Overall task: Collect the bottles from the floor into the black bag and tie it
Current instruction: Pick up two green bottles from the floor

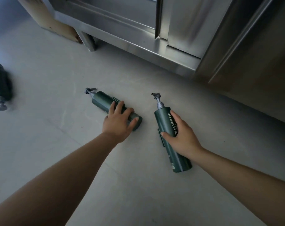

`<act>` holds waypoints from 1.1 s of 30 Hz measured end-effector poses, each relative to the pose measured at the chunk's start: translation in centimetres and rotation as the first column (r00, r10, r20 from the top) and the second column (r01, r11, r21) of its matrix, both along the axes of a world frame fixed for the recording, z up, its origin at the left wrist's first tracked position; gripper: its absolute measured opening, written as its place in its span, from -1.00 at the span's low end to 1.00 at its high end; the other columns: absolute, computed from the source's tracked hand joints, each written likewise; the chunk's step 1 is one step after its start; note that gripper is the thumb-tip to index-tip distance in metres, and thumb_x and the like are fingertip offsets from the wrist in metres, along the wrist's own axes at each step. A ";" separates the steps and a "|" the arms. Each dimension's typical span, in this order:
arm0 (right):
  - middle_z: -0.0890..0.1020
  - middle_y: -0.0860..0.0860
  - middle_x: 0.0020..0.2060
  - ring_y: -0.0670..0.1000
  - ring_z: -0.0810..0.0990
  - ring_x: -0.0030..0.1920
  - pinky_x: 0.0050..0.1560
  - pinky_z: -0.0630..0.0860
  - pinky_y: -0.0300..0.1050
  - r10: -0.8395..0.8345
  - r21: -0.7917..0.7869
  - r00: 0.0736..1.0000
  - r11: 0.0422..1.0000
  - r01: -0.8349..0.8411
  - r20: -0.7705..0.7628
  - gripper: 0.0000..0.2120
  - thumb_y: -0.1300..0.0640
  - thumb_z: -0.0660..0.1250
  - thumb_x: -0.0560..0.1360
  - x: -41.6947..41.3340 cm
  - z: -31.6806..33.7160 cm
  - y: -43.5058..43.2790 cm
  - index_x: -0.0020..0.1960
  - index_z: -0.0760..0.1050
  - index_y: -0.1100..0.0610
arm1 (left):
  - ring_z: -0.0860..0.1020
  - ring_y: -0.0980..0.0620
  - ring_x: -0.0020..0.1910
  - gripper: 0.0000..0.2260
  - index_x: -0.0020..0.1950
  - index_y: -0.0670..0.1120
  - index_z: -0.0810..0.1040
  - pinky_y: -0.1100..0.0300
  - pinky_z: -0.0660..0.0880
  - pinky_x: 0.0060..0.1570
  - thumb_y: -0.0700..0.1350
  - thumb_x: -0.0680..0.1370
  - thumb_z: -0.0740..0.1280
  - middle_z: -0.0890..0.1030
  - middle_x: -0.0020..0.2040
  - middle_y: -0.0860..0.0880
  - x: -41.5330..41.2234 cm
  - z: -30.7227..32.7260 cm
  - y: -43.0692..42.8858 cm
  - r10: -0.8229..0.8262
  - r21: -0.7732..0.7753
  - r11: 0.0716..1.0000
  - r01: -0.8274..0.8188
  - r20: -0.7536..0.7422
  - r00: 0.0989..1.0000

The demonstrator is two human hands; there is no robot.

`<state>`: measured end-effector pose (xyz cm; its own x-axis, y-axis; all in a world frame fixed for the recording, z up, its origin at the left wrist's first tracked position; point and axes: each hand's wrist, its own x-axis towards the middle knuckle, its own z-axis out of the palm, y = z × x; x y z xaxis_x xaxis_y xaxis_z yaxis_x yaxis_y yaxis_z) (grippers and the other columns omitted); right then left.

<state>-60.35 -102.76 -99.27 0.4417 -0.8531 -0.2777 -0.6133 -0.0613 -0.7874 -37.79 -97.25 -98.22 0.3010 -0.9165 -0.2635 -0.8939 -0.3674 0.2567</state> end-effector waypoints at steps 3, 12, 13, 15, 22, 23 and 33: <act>0.43 0.01 0.28 -0.01 0.47 0.13 0.07 0.42 -0.12 0.009 0.014 1.000 1.000 -0.009 0.013 -0.23 -0.03 0.38 0.42 0.4 0.2 0.5 0.48 0.01 -0.20 | -0.05 -0.14 0.53 -0.57 0.33 0.07 0.37 -0.19 0.26 0.35 0.24 0.54 0.07 0.14 0.52 -0.06 -0.3 0.0 2.9 -0.042 -0.014 0.999 0.042 0.007 0.999; 0.42 0.03 0.26 -0.08 0.40 0.05 0.05 0.34 -0.18 0.141 0.002 0.990 0.990 -0.141 -0.021 -0.22 -0.03 0.38 0.42 3.2 0.1 3.1 0.48 0.00 -0.20 | 0.21 -0.12 0.43 -0.61 0.30 -0.01 0.41 -0.06 0.33 0.31 0.11 0.52 0.26 0.24 0.46 -0.05 -0.3 0.3 8.4 0.183 -0.214 0.953 -0.215 -0.160 0.970; 0.42 0.03 0.26 -0.07 0.41 0.06 0.05 0.35 -0.17 0.148 0.005 0.989 0.989 -0.148 -0.022 -0.22 -0.03 0.38 0.42 3.5 0.1 3.3 0.48 0.00 -0.19 | 0.18 -0.14 0.45 -0.56 0.35 0.01 0.36 -0.06 0.32 0.32 0.12 0.52 0.27 0.17 0.50 -0.05 0.0 0.2 8.3 0.225 -0.200 0.946 -0.256 -0.164 0.960; 0.42 0.04 0.27 -0.01 0.45 0.12 0.08 0.37 -0.14 0.159 0.016 0.987 0.987 -0.159 -0.024 -0.22 -0.04 0.38 0.42 3.8 0.1 3.5 0.48 0.00 -0.18 | 0.11 -0.16 0.49 -0.40 0.47 0.05 0.20 -0.09 0.30 0.35 0.15 0.49 0.31 -0.01 0.56 -0.04 0.7 0.0 7.9 0.318 -0.134 0.930 -0.342 -0.171 0.932; 0.43 0.04 0.23 -0.03 0.44 0.08 0.06 0.36 -0.16 0.160 0.002 0.987 0.987 -0.160 -0.035 -0.22 -0.04 0.38 0.41 4.0 0.0 3.6 0.48 0.00 -0.20 | 0.39 -0.15 0.33 -0.14 0.53 0.09 -0.18 0.05 0.40 0.24 0.03 0.47 0.39 0.19 0.48 -0.15 0.5 -0.8 7.4 0.480 0.032 0.842 -0.538 -0.499 0.721; 0.43 0.03 0.23 -0.03 0.44 0.07 0.06 0.36 -0.16 0.155 0.010 0.987 0.988 -0.155 -0.037 -0.22 -0.04 0.38 0.42 3.9 0.0 3.6 0.47 0.00 -0.21 | 0.39 -0.13 0.33 -0.14 0.53 0.10 -0.18 0.06 0.40 0.23 0.02 0.47 0.39 0.20 0.47 -0.14 0.6 -0.8 7.8 0.461 0.036 0.855 -0.517 -0.508 0.727; 0.41 0.04 0.23 -0.01 0.47 0.03 0.00 0.40 -0.16 0.179 0.028 0.972 0.984 -0.177 -0.149 -0.19 -0.08 0.38 0.42 2.7 -0.4 4.2 0.50 -0.05 -0.16 | 0.38 0.05 0.08 -0.16 0.51 0.23 -0.13 0.20 0.41 0.01 -0.01 0.44 0.39 0.19 0.44 -0.06 0.3 -0.1 10.6 0.356 0.079 0.927 -0.366 -0.484 0.799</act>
